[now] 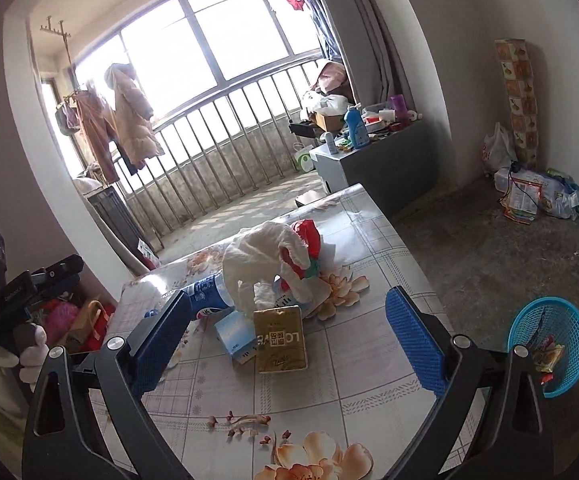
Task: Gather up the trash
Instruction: 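Return both tools to the table toward the Pepsi bottle, then grasp the Pepsi bottle with the right tool and lift it, then grasp the gold tissue pack with the left tool while the right holds the bottle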
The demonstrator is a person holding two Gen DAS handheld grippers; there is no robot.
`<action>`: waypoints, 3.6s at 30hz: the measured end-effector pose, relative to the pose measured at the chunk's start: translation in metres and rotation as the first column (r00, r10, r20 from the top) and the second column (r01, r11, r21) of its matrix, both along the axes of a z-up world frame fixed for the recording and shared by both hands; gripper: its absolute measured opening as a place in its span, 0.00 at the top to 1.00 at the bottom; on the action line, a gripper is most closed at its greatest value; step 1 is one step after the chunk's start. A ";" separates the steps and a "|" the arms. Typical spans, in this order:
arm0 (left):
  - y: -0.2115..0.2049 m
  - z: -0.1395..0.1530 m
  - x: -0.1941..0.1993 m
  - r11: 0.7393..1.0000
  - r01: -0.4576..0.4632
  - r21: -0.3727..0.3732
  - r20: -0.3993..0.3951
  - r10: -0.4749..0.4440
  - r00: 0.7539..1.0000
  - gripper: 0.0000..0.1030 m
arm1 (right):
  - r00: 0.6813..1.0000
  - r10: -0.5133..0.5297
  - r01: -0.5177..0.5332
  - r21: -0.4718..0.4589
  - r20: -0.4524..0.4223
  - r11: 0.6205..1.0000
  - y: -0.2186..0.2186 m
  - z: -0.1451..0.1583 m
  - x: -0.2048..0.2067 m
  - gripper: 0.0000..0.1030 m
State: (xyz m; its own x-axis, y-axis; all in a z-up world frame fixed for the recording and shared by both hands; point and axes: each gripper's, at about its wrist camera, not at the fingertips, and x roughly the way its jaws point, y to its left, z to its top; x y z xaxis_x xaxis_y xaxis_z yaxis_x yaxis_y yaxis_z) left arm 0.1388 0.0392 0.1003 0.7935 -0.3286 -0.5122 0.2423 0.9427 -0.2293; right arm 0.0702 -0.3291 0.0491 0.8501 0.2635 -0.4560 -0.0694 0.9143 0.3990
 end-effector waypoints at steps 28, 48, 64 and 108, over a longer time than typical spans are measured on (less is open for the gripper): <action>0.037 -0.089 0.144 0.997 0.073 -0.036 -0.277 -0.080 0.958 0.73 | 0.943 0.203 -0.185 0.094 -0.264 0.978 0.080 -0.063 0.077 0.59; 0.036 -0.171 0.113 0.931 0.157 -0.329 -0.576 -0.330 0.748 0.74 | 0.888 0.335 -0.277 0.214 -0.315 0.937 0.107 -0.078 0.111 0.59; 0.041 -0.196 0.107 0.946 0.089 -0.313 -0.547 -0.256 0.797 0.75 | 0.794 0.420 -0.347 0.240 -0.439 0.907 0.160 -0.102 0.151 0.47; -0.142 -0.140 0.030 0.924 0.333 -0.187 -0.426 -0.382 0.820 0.44 | 0.903 0.073 0.038 0.249 -0.422 0.968 -0.032 -0.089 0.017 0.47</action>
